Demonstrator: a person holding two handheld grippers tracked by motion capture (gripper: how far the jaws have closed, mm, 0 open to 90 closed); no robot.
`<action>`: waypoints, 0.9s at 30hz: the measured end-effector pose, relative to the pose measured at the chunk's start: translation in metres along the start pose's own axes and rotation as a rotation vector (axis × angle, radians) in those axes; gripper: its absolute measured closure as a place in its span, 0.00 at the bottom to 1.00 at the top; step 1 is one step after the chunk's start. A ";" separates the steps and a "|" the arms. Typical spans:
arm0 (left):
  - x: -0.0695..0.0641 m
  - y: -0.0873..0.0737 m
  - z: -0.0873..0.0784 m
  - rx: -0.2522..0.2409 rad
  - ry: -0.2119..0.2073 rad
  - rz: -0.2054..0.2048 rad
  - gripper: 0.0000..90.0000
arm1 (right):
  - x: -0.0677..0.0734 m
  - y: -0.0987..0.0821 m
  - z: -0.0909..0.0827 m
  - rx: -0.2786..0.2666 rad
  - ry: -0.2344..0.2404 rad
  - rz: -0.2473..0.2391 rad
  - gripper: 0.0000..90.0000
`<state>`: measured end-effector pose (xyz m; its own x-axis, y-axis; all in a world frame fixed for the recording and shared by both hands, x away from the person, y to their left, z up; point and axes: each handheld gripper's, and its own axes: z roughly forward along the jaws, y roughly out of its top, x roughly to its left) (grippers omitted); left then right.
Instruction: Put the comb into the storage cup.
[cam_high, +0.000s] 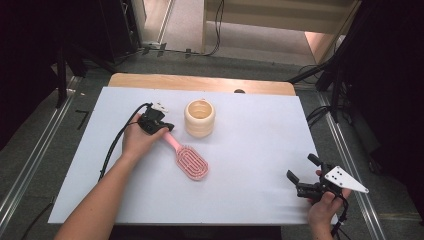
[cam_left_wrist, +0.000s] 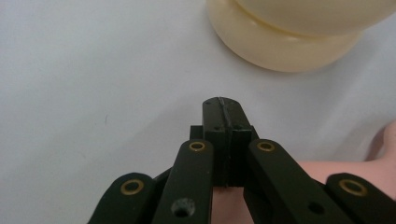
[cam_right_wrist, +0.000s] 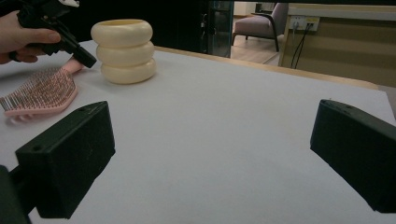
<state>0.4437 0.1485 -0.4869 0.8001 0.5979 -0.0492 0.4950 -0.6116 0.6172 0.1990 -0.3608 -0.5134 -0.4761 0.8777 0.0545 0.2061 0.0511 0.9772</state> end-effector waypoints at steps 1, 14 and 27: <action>0.000 -0.001 -0.001 0.008 -0.003 0.006 1.00 | 0.000 0.000 0.000 0.000 0.000 0.000 0.00; -0.007 -0.010 -0.011 0.072 -0.042 0.053 1.00 | 0.000 0.000 0.000 0.005 0.000 -0.002 0.00; -0.028 -0.029 -0.028 0.048 -0.067 0.076 1.00 | 0.001 0.000 0.001 0.014 -0.004 0.000 0.00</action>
<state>0.3975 0.1639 -0.4819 0.8560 0.5139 -0.0567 0.4462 -0.6790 0.5830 0.1996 -0.3598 -0.5136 -0.4729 0.8795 0.0533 0.2180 0.0582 0.9742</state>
